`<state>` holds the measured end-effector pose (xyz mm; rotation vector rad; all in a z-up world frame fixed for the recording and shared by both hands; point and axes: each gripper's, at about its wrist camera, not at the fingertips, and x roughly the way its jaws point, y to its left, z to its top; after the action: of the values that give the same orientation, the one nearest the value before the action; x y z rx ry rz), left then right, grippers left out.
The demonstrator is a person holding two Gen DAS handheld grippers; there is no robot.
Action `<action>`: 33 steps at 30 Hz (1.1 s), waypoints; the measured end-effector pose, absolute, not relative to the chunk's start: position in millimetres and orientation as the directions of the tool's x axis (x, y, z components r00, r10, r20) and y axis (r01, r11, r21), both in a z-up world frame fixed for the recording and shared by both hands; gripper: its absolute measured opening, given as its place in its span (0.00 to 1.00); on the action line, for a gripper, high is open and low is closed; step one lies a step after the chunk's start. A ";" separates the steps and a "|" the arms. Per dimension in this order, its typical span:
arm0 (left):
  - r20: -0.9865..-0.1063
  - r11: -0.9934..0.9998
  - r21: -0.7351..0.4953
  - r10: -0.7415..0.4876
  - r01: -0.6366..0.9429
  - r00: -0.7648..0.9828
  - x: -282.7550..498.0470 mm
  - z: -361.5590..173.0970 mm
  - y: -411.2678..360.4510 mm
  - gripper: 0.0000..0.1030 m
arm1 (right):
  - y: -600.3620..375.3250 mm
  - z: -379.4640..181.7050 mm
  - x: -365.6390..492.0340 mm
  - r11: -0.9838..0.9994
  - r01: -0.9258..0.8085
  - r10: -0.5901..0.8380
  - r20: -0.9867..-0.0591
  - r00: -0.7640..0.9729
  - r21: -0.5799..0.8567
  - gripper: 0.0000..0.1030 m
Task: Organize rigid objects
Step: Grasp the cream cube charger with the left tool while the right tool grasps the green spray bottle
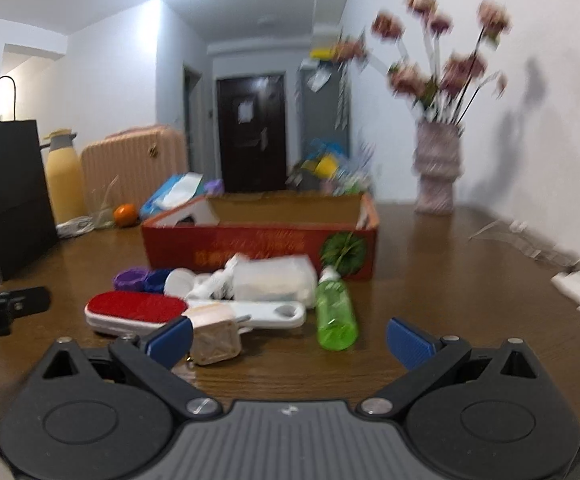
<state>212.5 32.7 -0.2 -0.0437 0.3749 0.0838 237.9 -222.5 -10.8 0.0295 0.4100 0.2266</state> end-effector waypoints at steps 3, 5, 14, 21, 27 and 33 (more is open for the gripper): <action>-0.390 0.996 -0.037 0.058 -0.079 0.919 231.0 -3.1 28.9 1.00 | -226.6 -15.1 259.1 0.961 -0.247 0.275 -0.435 0.857 0.122 0.90; -0.412 0.997 -0.040 0.043 -0.065 0.910 243.4 -6.0 25.5 1.00 | -226.9 -16.8 271.4 0.958 -0.258 0.286 -0.451 0.845 0.125 0.89; -0.472 0.999 -0.027 0.007 -0.022 0.882 277.0 -16.5 10.6 1.00 | -222.4 -16.4 295.7 0.927 -0.334 0.374 -0.450 0.811 0.169 0.90; -0.478 0.998 -0.035 -0.059 0.048 0.876 285.7 -17.7 -5.5 1.00 | -224.0 -19.9 318.3 0.957 -0.276 0.288 -0.442 0.850 0.093 0.89; -0.463 0.967 0.025 -0.214 0.254 0.860 290.1 -22.3 -54.5 1.00 | -250.9 -23.6 347.0 0.972 -0.209 0.233 -0.458 0.858 0.103 0.79; -0.494 0.944 0.071 -0.247 0.322 0.834 305.3 -32.9 -81.5 0.80 | -259.9 -33.4 379.9 0.965 -0.211 0.263 -0.510 0.819 0.158 0.64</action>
<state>305.3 -81.5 -32.9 0.1538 0.5016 -0.3024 379.9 -259.9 -33.4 0.0965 0.5566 0.2524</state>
